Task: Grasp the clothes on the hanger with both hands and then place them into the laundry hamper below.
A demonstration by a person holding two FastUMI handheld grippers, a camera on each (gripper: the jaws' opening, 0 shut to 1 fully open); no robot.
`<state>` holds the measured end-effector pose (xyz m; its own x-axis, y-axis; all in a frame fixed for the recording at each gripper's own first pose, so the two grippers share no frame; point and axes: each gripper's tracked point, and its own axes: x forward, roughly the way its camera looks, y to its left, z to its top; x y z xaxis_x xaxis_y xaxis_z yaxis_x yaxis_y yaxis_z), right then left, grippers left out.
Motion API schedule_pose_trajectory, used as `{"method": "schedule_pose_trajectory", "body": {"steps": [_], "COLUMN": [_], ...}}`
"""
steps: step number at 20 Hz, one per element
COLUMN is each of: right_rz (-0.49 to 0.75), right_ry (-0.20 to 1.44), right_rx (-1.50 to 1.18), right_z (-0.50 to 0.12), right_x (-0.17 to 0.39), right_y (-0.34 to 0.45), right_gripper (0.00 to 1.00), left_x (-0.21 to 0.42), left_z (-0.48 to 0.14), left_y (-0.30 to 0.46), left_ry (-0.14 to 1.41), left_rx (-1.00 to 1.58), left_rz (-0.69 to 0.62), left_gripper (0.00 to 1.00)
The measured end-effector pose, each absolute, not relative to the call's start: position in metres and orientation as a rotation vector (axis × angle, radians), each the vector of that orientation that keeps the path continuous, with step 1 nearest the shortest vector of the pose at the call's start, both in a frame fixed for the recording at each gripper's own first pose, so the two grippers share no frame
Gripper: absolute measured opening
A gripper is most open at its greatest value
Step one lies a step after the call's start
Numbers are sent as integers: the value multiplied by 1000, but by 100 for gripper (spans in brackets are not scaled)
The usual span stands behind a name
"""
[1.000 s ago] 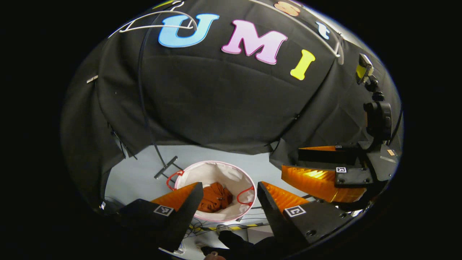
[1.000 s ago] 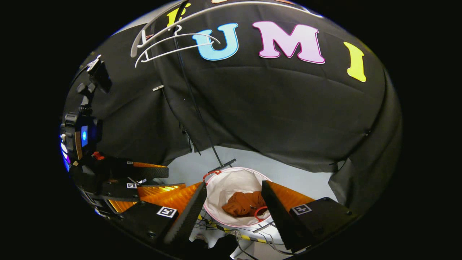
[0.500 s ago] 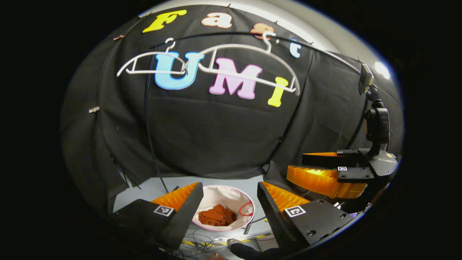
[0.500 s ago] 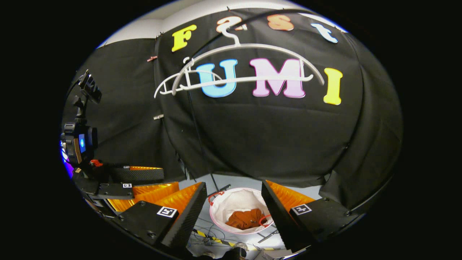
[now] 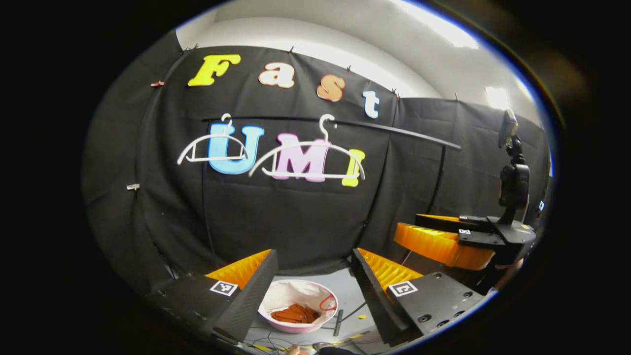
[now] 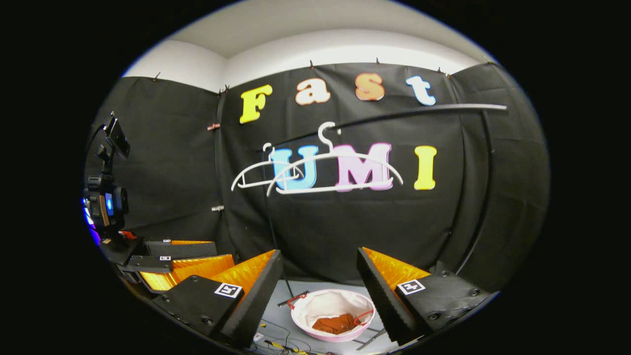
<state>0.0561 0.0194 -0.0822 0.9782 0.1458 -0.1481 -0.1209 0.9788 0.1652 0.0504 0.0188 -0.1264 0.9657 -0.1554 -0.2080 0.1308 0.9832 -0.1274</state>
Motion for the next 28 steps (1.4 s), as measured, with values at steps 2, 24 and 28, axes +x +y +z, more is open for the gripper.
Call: {"method": "schedule_pose_trajectory", "body": {"steps": [2,24,28], "right_rz": [100,101,98], "right_ry": [99,-79,-79], "right_rx": [145,131,138], "right_z": [-57,28,30], "right_x": [39,8,9], "right_y": [10,-40,-47], "right_gripper": [98,100,100], "left_x": [34,7,8], "left_z": [-92,-5,-7], "left_y": [28,-17,-21], "left_ry": [129,-116,-108], "left_rx": [-78,-24,-30], "left_rz": [-108,-24,-26], "left_gripper": [93,95,95]}}
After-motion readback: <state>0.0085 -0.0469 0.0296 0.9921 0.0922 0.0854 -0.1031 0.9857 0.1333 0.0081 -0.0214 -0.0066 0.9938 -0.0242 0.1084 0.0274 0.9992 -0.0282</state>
